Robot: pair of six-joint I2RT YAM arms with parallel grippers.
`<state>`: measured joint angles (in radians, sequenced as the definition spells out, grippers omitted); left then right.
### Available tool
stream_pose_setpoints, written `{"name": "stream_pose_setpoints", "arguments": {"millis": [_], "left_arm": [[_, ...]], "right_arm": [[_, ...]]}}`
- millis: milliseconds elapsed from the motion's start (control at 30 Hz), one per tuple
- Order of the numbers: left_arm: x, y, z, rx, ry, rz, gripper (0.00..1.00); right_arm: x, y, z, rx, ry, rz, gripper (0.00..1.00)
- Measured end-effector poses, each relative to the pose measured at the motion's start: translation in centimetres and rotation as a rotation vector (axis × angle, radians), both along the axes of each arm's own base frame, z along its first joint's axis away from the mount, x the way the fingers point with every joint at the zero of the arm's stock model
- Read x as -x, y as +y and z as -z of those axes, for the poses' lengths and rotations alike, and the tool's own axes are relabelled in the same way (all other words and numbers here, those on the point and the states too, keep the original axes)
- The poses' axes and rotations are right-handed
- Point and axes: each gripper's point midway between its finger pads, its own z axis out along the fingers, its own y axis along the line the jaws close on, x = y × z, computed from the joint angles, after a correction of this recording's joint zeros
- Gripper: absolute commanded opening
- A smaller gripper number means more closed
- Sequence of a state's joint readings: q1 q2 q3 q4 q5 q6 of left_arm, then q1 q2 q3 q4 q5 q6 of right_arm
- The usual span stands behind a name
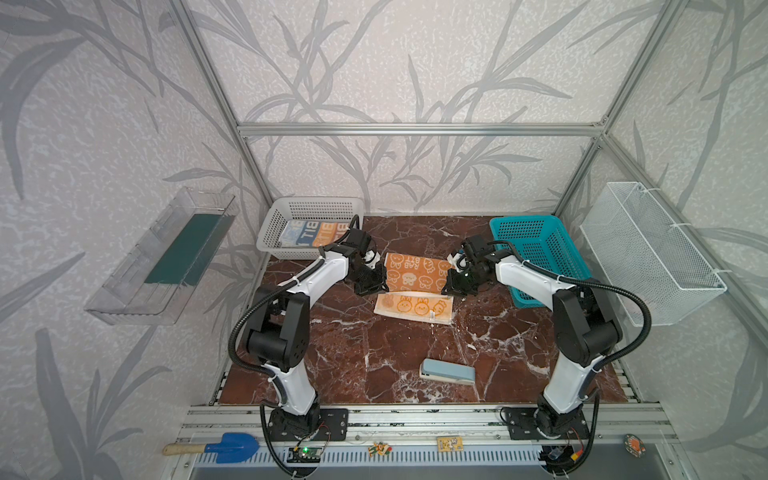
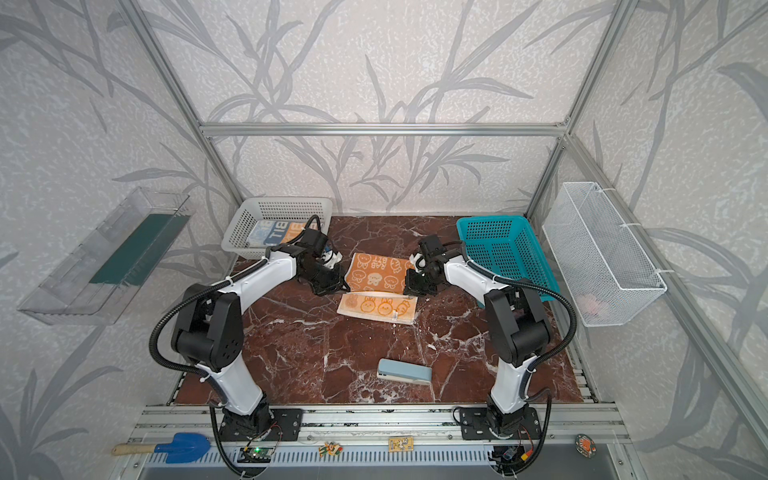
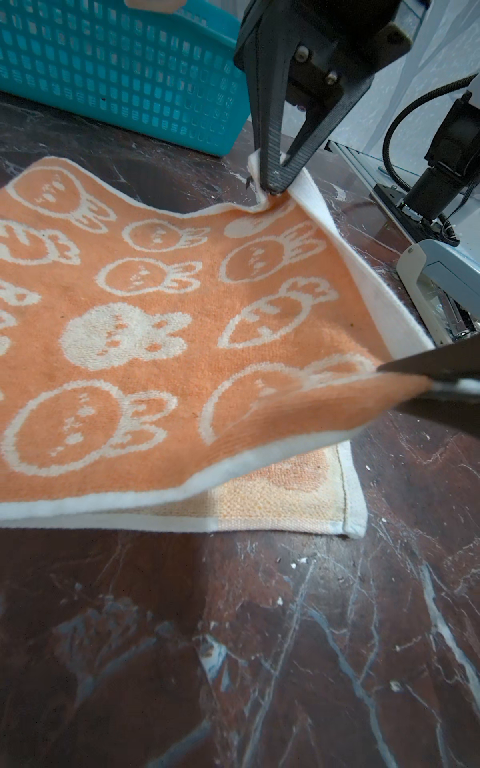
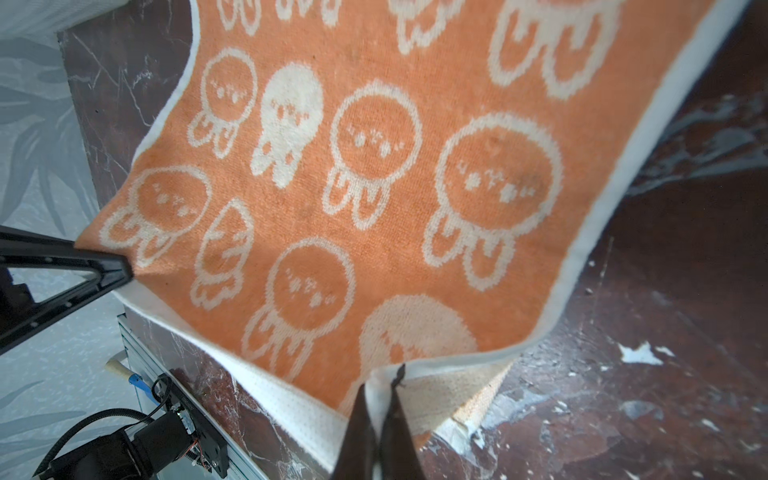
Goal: Fold and stack the towels
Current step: 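Lower the folded edge onto the towel with both grippers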
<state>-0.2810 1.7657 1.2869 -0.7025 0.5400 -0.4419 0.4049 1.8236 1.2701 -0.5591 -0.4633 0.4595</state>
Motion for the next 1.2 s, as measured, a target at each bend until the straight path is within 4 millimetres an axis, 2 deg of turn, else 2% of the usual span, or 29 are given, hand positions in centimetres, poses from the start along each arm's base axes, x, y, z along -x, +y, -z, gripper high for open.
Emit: {"name": "stream_pose_setpoints", "arguments": {"millis": [167,500,633,900,1000,1100,1200], "left_arm": [[1.1,0.0,0.8,0.014,0.026,0.003,0.00],[3.3,-0.3,3.8,0.025,0.083,0.010,0.00],[3.4,-0.5,4.6,0.023,0.091,0.016,0.00],[4.2,-0.3,5.8,-0.021,0.115,0.023,0.13],[4.3,0.0,6.0,-0.038,0.119,0.025,0.21],[4.6,0.0,6.0,-0.045,0.127,0.033,0.33],[5.0,-0.2,5.6,-0.028,0.127,0.047,0.36]], "right_arm": [[1.1,-0.1,0.5,-0.003,0.021,-0.007,0.00],[3.0,-0.1,3.2,0.016,0.079,-0.017,0.00],[3.4,-0.2,4.7,0.034,0.108,-0.013,0.07],[3.5,-1.5,6.1,0.104,0.132,0.011,0.19],[3.5,-1.7,6.1,0.113,0.133,0.015,0.21],[3.5,-1.8,6.0,0.122,0.132,0.017,0.23],[3.5,-2.2,5.9,0.143,0.127,0.024,0.25]]}}
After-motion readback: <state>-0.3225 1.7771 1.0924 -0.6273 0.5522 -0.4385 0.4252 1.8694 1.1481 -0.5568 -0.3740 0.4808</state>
